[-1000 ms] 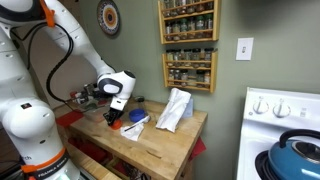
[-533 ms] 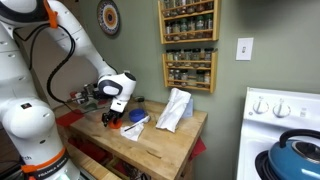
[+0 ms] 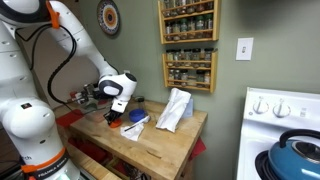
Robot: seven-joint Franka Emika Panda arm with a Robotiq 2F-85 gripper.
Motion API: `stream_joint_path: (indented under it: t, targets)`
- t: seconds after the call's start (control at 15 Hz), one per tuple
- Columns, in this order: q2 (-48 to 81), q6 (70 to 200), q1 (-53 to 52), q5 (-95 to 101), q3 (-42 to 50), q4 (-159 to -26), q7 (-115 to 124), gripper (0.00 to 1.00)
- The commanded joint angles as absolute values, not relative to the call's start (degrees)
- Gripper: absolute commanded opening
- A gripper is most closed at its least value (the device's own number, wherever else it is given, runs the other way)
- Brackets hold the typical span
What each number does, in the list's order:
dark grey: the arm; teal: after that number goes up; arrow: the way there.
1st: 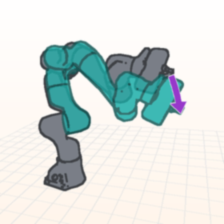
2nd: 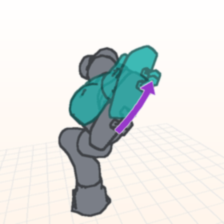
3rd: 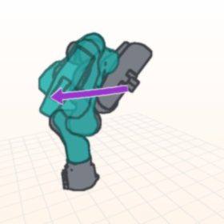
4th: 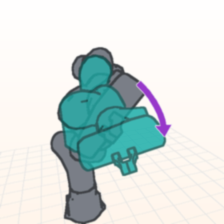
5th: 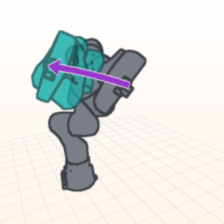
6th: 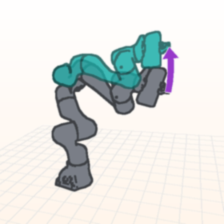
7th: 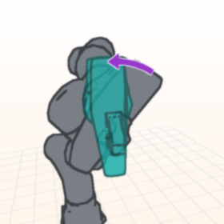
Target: Flip the orange bowl anticlockwise twice to position it upright and then pick it up and put it in the blue bowl
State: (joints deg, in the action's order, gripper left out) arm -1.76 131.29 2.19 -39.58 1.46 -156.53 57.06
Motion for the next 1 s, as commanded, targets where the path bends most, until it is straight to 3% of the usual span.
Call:
stream_joint_path:
  t: [0.0,0.47,0.8,0.93]
  targets:
    - [-3.9,130.0,1.8,-39.4,1.2,-156.6,55.7,0.00]
    - [-12.5,138.1,0.8,-22.5,-4.1,-156.3,66.6,0.01]
    - [-8.4,151.6,3.6,-3.3,-8.5,-154.8,79.1,0.01]
    - [-7.8,155.3,9.1,6.0,-13.0,-155.1,86.0,0.01]
